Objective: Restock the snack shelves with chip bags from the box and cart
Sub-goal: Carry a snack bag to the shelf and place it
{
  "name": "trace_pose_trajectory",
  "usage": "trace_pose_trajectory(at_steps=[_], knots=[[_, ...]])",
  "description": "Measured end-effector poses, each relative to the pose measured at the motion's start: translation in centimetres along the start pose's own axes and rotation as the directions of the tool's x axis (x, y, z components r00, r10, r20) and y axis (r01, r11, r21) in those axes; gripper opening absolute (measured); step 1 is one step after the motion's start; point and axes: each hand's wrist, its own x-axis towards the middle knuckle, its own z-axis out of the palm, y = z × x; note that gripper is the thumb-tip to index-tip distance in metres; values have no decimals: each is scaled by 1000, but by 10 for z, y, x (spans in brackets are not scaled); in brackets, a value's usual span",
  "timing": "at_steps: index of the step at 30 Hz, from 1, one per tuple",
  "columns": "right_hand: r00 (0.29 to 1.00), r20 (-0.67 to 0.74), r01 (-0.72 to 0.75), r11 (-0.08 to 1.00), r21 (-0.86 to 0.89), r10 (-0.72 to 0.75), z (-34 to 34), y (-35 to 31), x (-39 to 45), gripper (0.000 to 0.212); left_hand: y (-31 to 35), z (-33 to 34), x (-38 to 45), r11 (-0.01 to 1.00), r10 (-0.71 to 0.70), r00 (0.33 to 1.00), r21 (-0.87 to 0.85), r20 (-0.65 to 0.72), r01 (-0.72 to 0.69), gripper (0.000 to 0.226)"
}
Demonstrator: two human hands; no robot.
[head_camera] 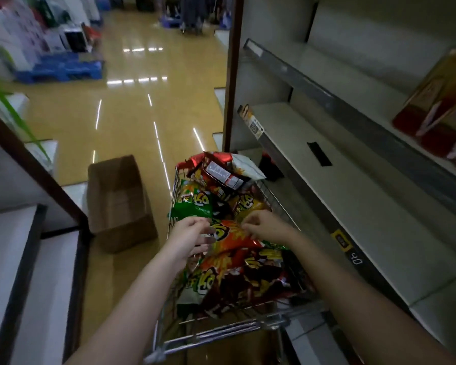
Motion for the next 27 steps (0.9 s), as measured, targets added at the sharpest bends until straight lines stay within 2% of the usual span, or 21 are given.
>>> trace_pose_trajectory(at_steps=[2, 5, 8, 11, 14, 17, 20, 22, 24, 26, 27], knots=[[987, 157, -19, 999, -45, 26, -2, 18, 10, 46, -8, 17, 18, 999, -47, 998, -29, -38, 46, 19], [872, 485, 6, 990, -140, 63, 12, 29, 16, 79, -19, 27, 32, 992, -127, 985, -43, -114, 122, 19], [781, 613, 122, 933, -338, 120, 40, 42, 20, 102, -29, 28, 34, 985, -171, 972, -46, -162, 166, 15], [774, 625, 230, 874, -428, 102, 59, 49, 24, 107, -36, 20, 34, 979, -202, 957, -51, -209, 196, 17], [800, 599, 267, 886, -379, 16, 56, 50, 30, 88, -40, 13, 33, 976, -216, 943, -56, -252, 208, 20], [823, 568, 186, 952, -243, -16, 26, 43, 37, 77, -43, 9, 31, 980, -199, 937, -71, -288, 186, 17], [869, 492, 81, 996, -31, -56, -7, 40, 48, 63, -47, 9, 28, 985, -171, 940, -71, -294, 157, 14], [915, 401, 6, 995, 102, -46, -21, 42, 58, 74, -50, 9, 30, 989, -143, 939, -23, -312, 143, 19], [937, 350, -69, 972, 225, -14, -27, 38, 61, 89, -46, 12, 24, 991, -127, 953, 7, -277, 134, 33], [936, 352, -154, 925, 348, 24, -23, 35, 65, 103, -43, 16, 19, 991, -133, 977, -20, -168, 132, 75], [927, 374, -179, 896, 406, 16, -20, 29, 62, 102, -42, 19, 17, 990, -137, 985, -29, -109, 135, 96]])
